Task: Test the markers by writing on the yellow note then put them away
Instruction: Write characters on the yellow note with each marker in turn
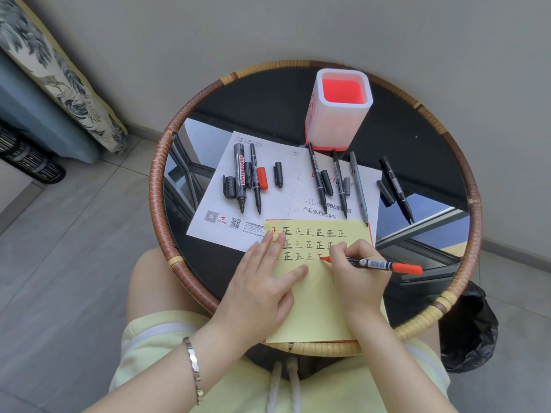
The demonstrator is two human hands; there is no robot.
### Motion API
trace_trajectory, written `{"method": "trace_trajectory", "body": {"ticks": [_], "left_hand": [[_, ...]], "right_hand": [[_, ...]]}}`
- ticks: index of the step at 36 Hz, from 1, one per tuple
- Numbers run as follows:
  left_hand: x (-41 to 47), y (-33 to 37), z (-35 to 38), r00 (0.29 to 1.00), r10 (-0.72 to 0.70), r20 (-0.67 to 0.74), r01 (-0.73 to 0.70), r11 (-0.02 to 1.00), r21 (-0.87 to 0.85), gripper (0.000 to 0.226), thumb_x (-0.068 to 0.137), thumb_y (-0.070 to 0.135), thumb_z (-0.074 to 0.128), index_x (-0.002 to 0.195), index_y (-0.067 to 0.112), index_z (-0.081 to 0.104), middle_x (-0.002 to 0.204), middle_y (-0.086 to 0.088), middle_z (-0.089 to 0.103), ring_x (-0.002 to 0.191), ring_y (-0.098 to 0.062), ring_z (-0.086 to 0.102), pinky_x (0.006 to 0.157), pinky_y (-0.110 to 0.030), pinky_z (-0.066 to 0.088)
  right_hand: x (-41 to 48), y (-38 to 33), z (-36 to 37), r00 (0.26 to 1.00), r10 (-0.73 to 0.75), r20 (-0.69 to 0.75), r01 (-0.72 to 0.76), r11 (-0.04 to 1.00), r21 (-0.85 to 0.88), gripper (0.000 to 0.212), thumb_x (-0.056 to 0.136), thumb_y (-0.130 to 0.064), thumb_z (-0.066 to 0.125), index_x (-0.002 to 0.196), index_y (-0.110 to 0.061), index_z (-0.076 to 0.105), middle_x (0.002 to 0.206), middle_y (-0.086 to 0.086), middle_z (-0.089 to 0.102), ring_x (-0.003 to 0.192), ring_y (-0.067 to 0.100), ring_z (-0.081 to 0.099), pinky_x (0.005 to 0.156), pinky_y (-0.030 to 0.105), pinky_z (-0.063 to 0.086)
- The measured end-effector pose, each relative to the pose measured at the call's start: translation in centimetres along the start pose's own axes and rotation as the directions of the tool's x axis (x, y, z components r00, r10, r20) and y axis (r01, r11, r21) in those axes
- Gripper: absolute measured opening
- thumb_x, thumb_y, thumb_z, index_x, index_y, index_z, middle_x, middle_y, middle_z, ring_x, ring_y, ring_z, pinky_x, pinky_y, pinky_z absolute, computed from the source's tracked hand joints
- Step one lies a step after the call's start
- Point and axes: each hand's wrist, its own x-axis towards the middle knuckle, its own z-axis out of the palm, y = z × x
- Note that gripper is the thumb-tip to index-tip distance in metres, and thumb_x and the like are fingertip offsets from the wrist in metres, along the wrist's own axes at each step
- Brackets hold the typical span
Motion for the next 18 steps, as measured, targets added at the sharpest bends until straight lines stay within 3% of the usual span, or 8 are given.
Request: {"method": "trace_trajectory", "body": {"ticks": [9,14,18], "left_hand": [[0.00,-0.06,-0.03,1.000,-0.001,0.006,0.001,1.000,0.007,0.039,0.080,0.028,0.043,0.112,0.029,0.063,0.137,-0.022,0.047,0.130,-0.038,0.040,0.108,-0.041,0.022],[0.02,-0.05,0.02,1.000,0.002,-0.002,-0.002,1.000,0.000,0.038,0.079,0.027,0.043,0.111,0.028,0.065,0.136,-0.023,0.048,0.129,-0.039,0.041,0.107,-0.042,0.024],[0.02,-0.10,-0.05,1.000,0.001,0.001,-0.001,1.000,0.005,0.039,0.080,0.028,0.043,0.111,0.028,0.065,0.136,-0.023,0.047,0.130,-0.039,0.040,0.108,-0.041,0.022]], "right_hand": [[0.03,-0.03,0.03,1.000,0.002,-0.010,-0.001,1.000,0.023,0.043,0.076,0.008,0.059,0.046,-0.012,0.034,0.038,-0.008,0.037,0.039,0.004,0.034,0.044,0.009,0.028],[-0.02,-0.15,0.06,1.000,-0.004,-0.027,0.004,1.000,0.000,0.036,0.077,0.007,0.059,0.048,0.002,0.038,0.042,-0.002,0.030,0.042,0.006,0.031,0.044,0.012,0.025],[0.05,-0.31,0.00,0.999,-0.031,-0.009,0.031,0.999,0.005,0.037,0.077,0.009,0.059,0.047,-0.005,0.040,0.042,-0.001,0.032,0.039,0.003,0.035,0.044,0.008,0.029]]}}
